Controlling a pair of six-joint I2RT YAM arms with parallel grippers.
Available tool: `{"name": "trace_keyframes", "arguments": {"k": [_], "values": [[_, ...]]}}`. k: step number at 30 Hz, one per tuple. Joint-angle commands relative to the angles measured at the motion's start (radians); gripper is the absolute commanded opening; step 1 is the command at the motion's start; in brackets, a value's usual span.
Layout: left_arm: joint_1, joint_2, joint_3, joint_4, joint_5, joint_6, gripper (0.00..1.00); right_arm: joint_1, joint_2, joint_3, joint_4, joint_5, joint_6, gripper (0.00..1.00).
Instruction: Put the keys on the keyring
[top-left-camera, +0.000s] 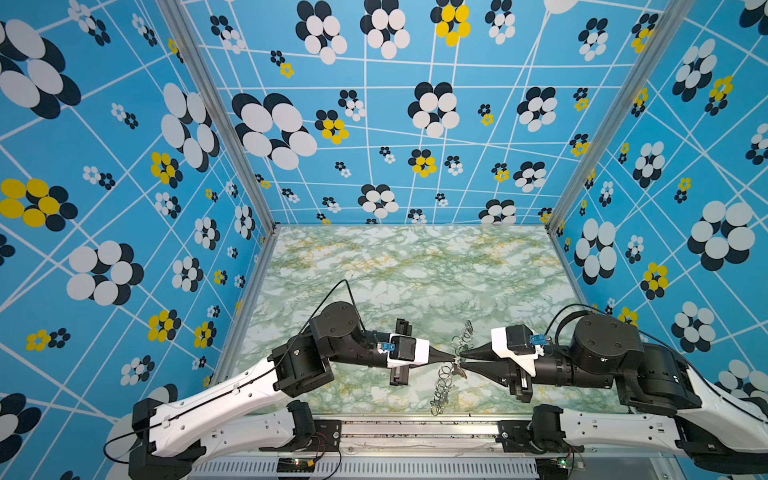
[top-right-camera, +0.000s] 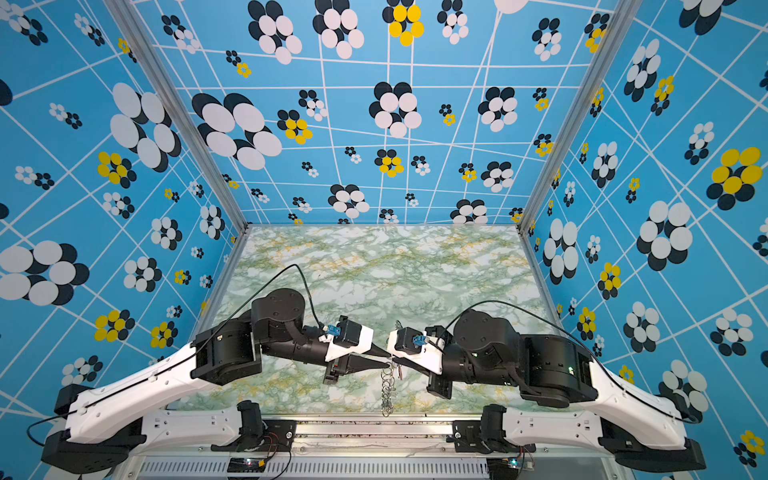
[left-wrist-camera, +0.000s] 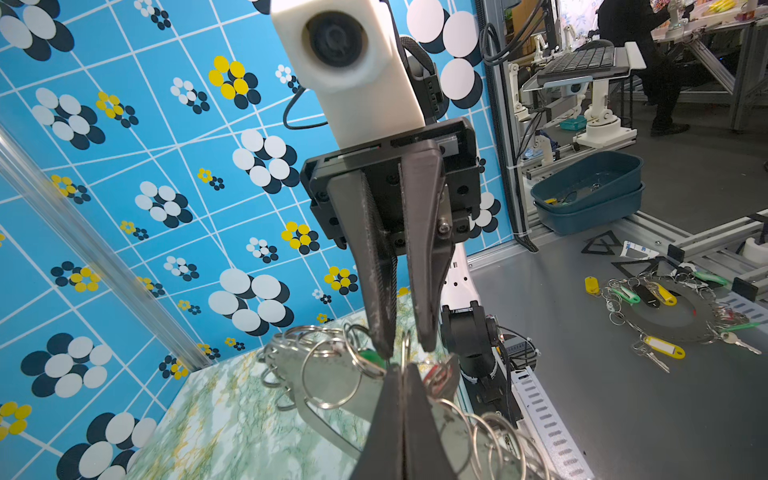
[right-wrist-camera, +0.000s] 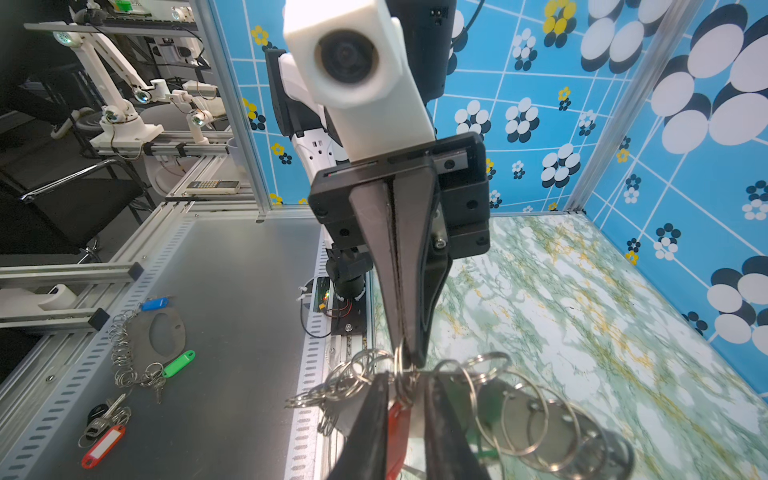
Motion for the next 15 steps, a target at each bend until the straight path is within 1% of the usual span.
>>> {"name": "trace_keyframes", "arguments": {"k": [1,7,11,15], "values": [[0.006,-0.003,0.043,0.060,0.018,-0.016,0.00,-0.007,0.006,-0.022,0.027,-0.024,-0.004,0.17],[0.005,-0.009,0.041,0.068,0.016,-0.016,0.00,-0.010,0.007,-0.032,0.023,-0.025,-0.003,0.16],[0.006,-0.008,0.041,0.067,0.016,-0.018,0.00,-0.012,0.006,-0.030,0.026,-0.023,-0.003,0.11],[0.005,-0.012,0.038,0.071,0.014,-0.019,0.00,-0.013,0.004,-0.033,0.025,-0.025,-0.003,0.01]]}}
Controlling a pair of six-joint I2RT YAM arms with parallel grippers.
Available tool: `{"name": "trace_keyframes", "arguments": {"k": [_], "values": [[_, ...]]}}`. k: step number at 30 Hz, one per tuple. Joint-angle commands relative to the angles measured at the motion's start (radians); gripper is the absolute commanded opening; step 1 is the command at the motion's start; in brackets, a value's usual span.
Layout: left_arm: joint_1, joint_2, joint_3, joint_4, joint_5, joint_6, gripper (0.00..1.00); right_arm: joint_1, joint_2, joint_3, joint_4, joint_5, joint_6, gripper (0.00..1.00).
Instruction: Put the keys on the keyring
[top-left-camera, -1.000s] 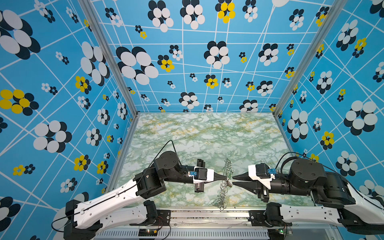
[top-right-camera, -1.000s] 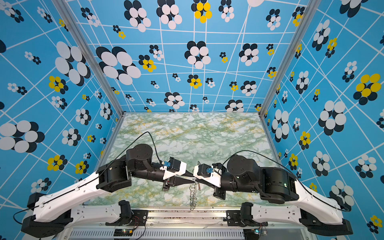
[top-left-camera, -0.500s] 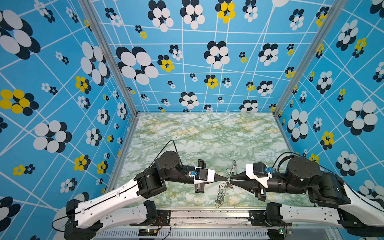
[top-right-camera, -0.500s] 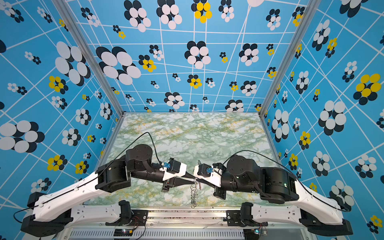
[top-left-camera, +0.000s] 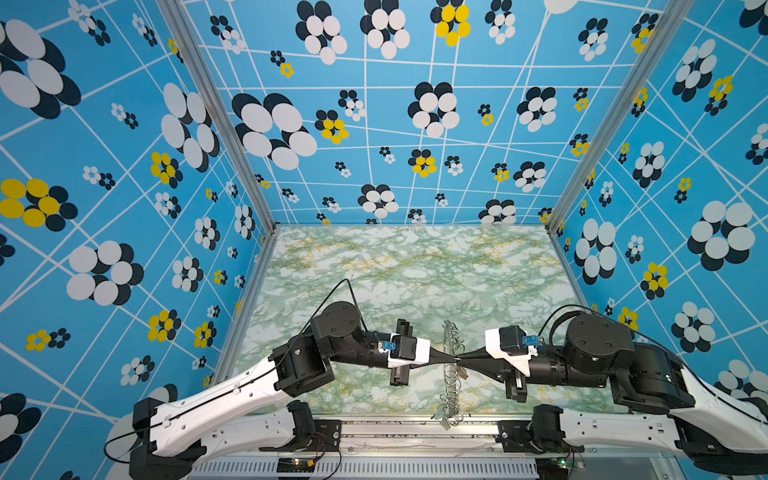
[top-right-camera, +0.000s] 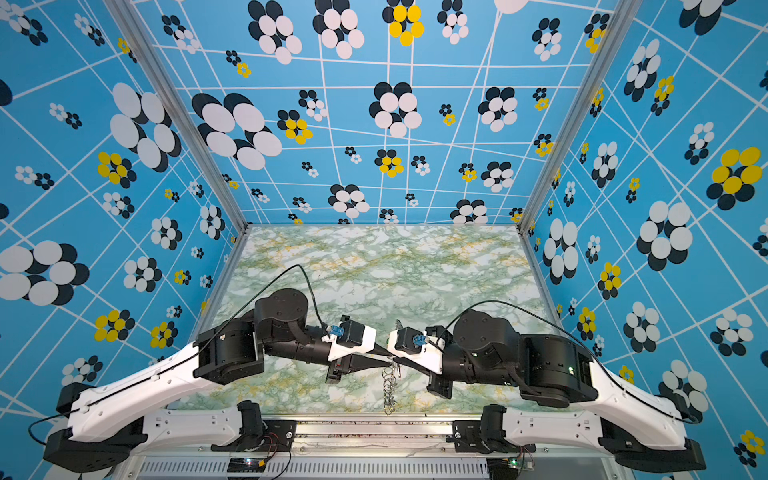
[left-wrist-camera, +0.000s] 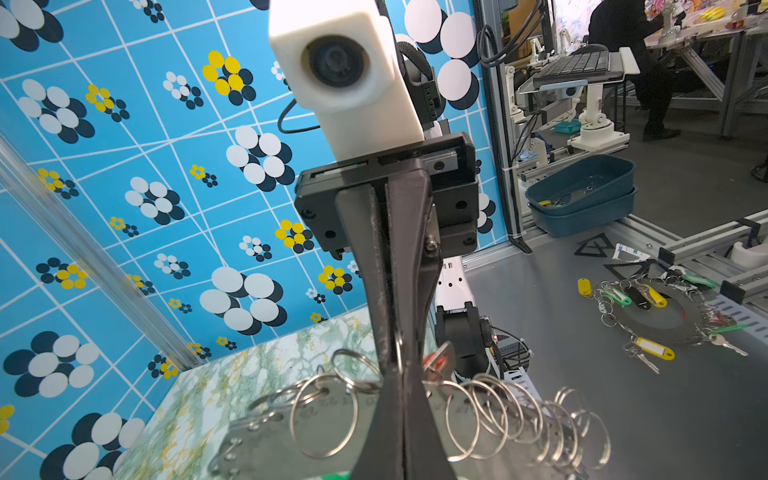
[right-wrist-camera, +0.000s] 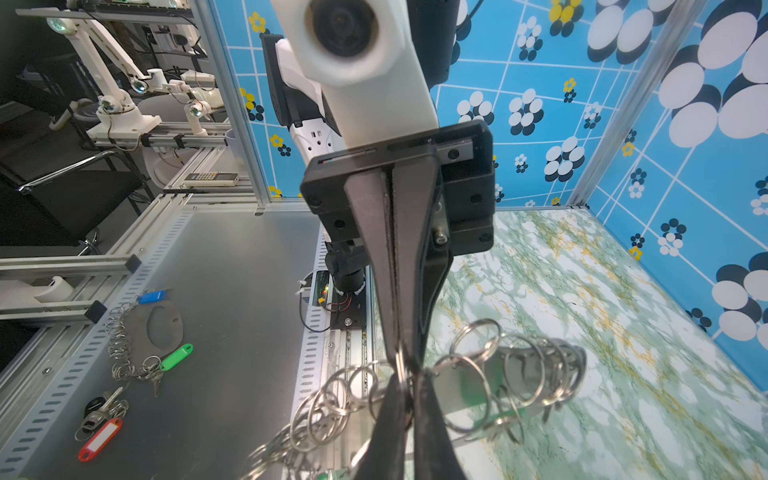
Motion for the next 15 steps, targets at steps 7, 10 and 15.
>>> {"name": "trace_keyframes", "arguments": {"k": [7,10,15], "values": [[0.005,-0.013,0.033,0.064,-0.008,-0.007,0.00,-0.003,0.001,-0.013,0.012,-0.029,0.009,0.00],[0.005,-0.019,0.028,0.044,-0.032,-0.009,0.00,-0.003,0.007,0.000,-0.016,-0.021,0.004,0.00],[0.005,-0.035,0.035,-0.039,-0.083,-0.015,0.19,-0.005,0.022,0.038,-0.104,0.021,-0.010,0.00]]}}
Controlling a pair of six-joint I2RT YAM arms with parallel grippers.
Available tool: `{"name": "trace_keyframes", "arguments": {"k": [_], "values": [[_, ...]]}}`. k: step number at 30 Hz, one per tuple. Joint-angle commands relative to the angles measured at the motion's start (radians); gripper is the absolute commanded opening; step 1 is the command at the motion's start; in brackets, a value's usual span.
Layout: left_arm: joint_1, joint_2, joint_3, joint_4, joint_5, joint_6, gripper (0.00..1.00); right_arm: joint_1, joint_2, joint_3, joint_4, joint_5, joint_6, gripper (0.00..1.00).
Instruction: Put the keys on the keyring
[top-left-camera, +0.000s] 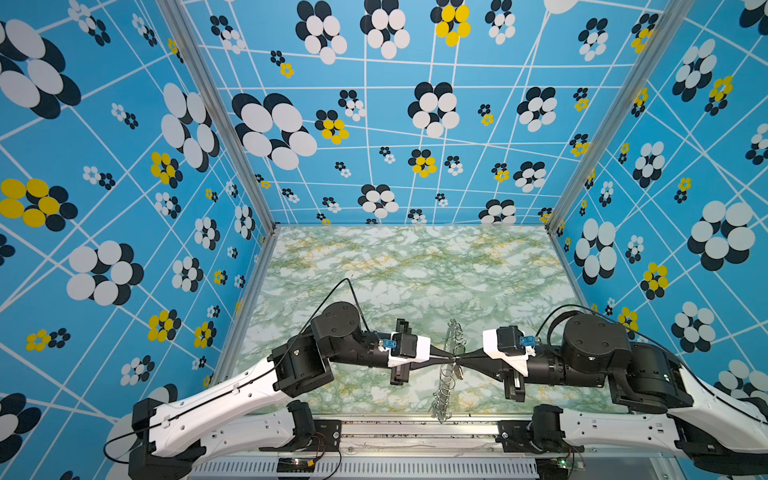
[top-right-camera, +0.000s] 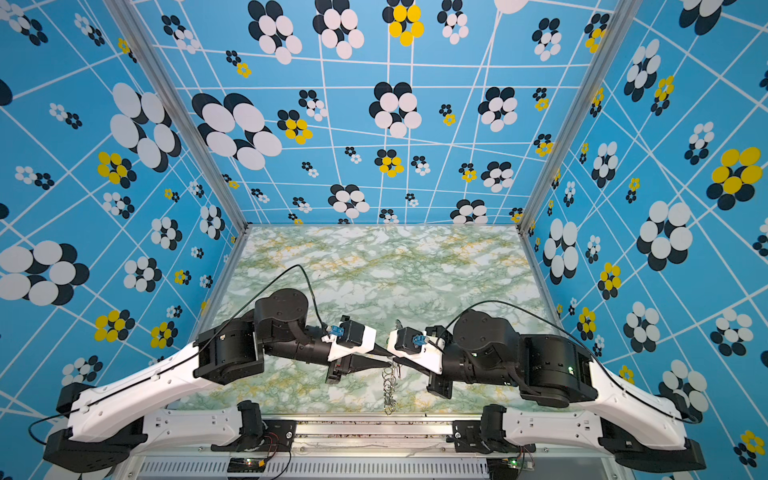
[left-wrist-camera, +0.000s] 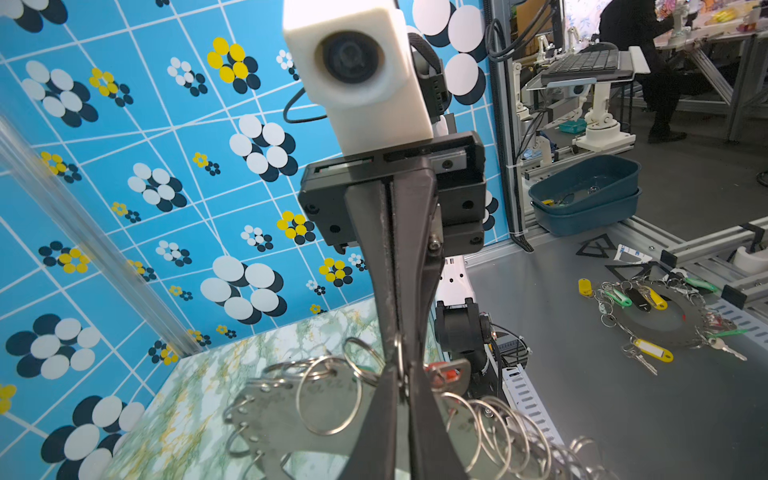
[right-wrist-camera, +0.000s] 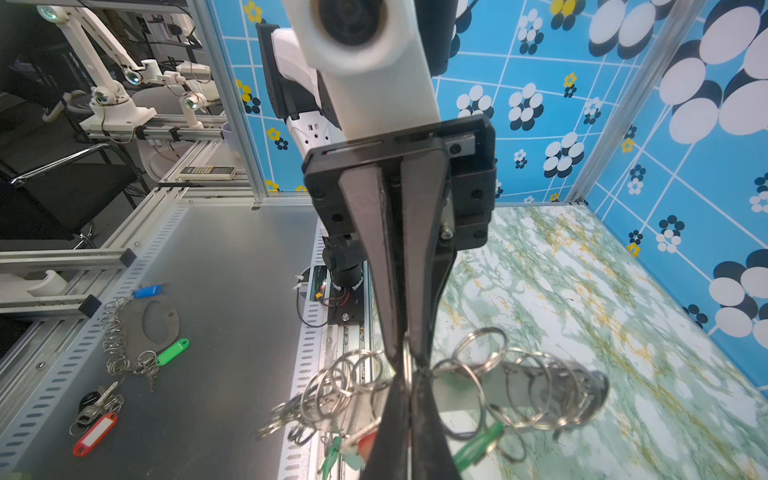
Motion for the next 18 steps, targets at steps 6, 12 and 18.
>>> {"name": "trace_keyframes", "arguments": {"k": [6,12,18], "values": [[0.005,-0.011,0.093,-0.132,-0.067,-0.028,0.35,-0.004,0.038,0.091,-0.154,0.038,-0.021,0.00],[0.001,0.074,0.200,-0.300,-0.041,-0.049,0.51,-0.005,0.059,0.126,-0.204,0.061,-0.036,0.00],[-0.014,0.130,0.256,-0.364,-0.023,-0.052,0.30,-0.006,0.065,0.130,-0.210,0.081,-0.037,0.00]]}}
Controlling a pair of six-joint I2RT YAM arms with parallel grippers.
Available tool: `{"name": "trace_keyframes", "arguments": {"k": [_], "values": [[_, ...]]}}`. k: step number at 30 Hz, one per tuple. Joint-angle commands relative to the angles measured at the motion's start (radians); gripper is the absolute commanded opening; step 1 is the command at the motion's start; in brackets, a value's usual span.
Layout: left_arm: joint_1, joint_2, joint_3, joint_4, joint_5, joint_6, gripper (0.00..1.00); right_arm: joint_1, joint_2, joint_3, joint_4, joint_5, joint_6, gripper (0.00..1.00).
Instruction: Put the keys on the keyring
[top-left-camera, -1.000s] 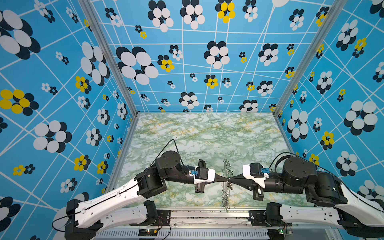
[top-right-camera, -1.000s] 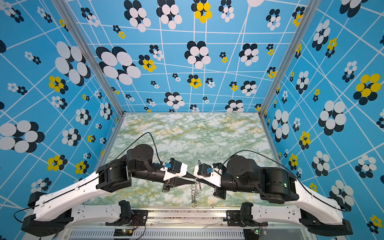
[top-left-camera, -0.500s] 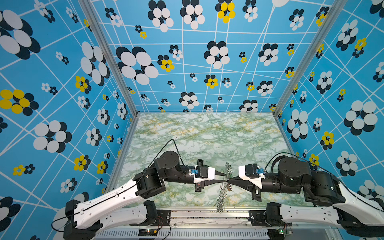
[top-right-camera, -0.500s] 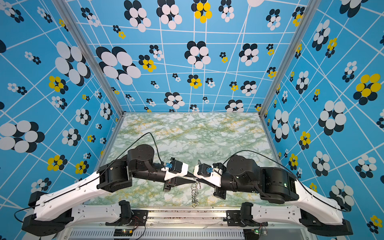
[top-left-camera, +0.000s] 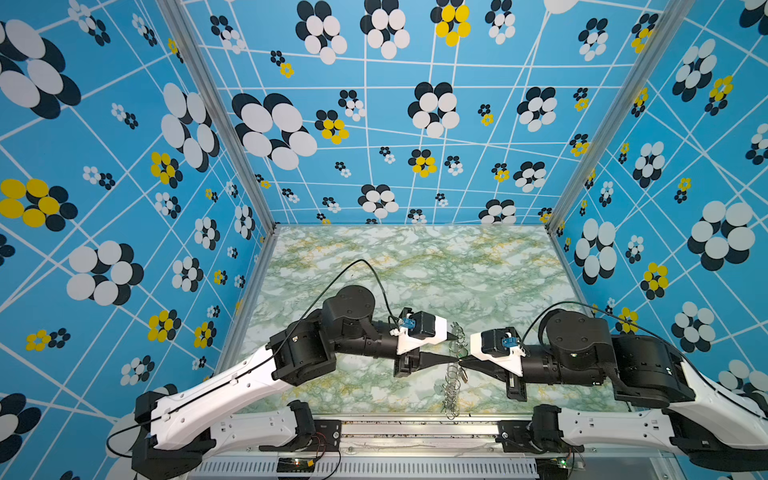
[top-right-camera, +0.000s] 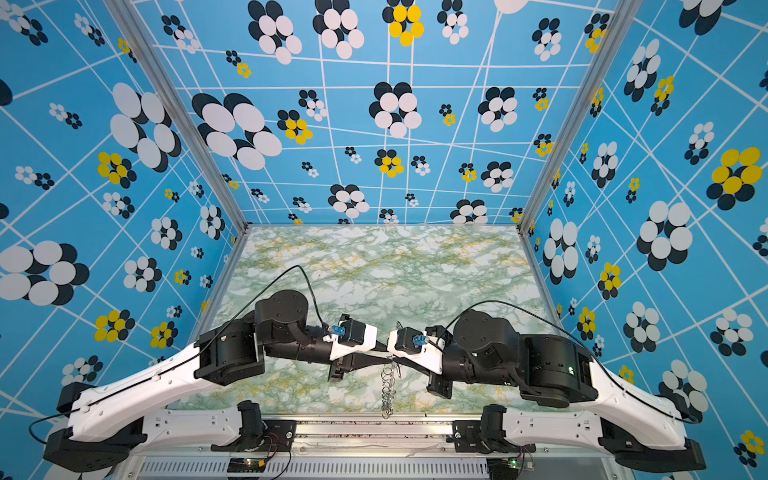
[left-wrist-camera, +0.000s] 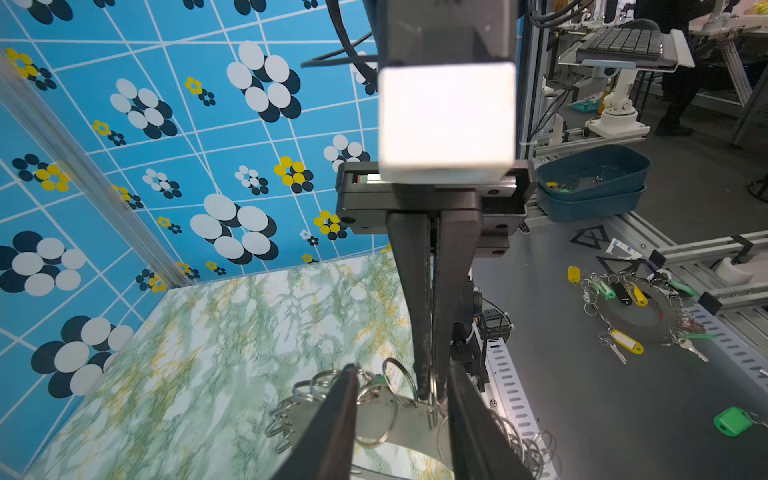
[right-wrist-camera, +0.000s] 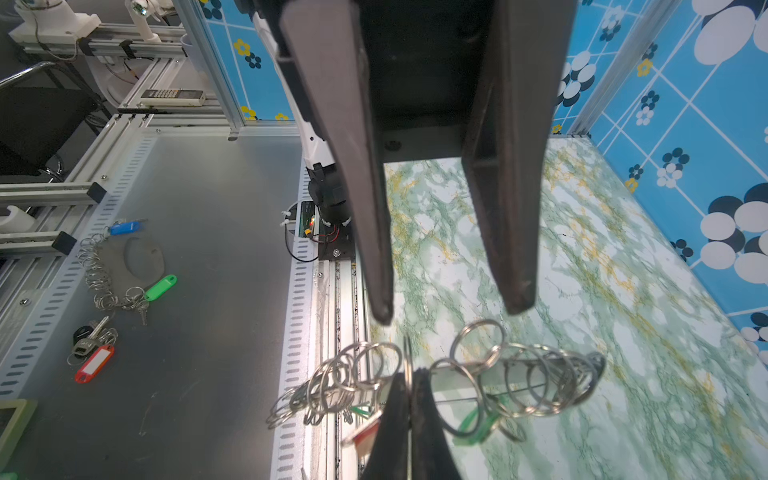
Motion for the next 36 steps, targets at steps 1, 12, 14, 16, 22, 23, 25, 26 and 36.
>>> {"name": "trace_keyframes", "arguments": {"k": [1,12,14,16,22,23,25,26,36], "values": [[-0.014,0.011,0.035,-0.070,0.020,-0.004,0.27,-0.005,-0.004,0.029,0.003,0.031,-0.010,0.00],[-0.046,0.029,0.053,-0.095,-0.013,0.022,0.20,-0.012,-0.007,0.026,0.003,0.051,-0.009,0.00],[-0.048,0.035,0.056,-0.099,-0.017,0.025,0.19,-0.012,-0.009,0.027,0.006,0.051,-0.008,0.00],[-0.049,0.039,0.053,-0.101,-0.022,0.027,0.19,-0.012,-0.010,0.028,0.011,0.051,-0.009,0.00],[-0.053,0.036,0.036,-0.082,-0.053,0.033,0.20,-0.012,-0.009,0.028,0.018,0.044,-0.008,0.00],[-0.054,0.036,0.036,-0.079,-0.061,0.035,0.20,-0.012,-0.009,0.028,0.018,0.042,-0.008,0.00],[-0.055,0.029,0.027,-0.070,-0.077,0.039,0.21,-0.012,-0.010,0.029,0.020,0.040,-0.008,0.00],[-0.055,0.024,0.020,-0.061,-0.084,0.040,0.21,-0.012,-0.008,0.028,0.021,0.037,-0.007,0.00],[-0.060,0.025,0.000,-0.031,-0.065,0.028,0.19,-0.012,-0.016,0.020,0.035,0.050,-0.005,0.00]]}}
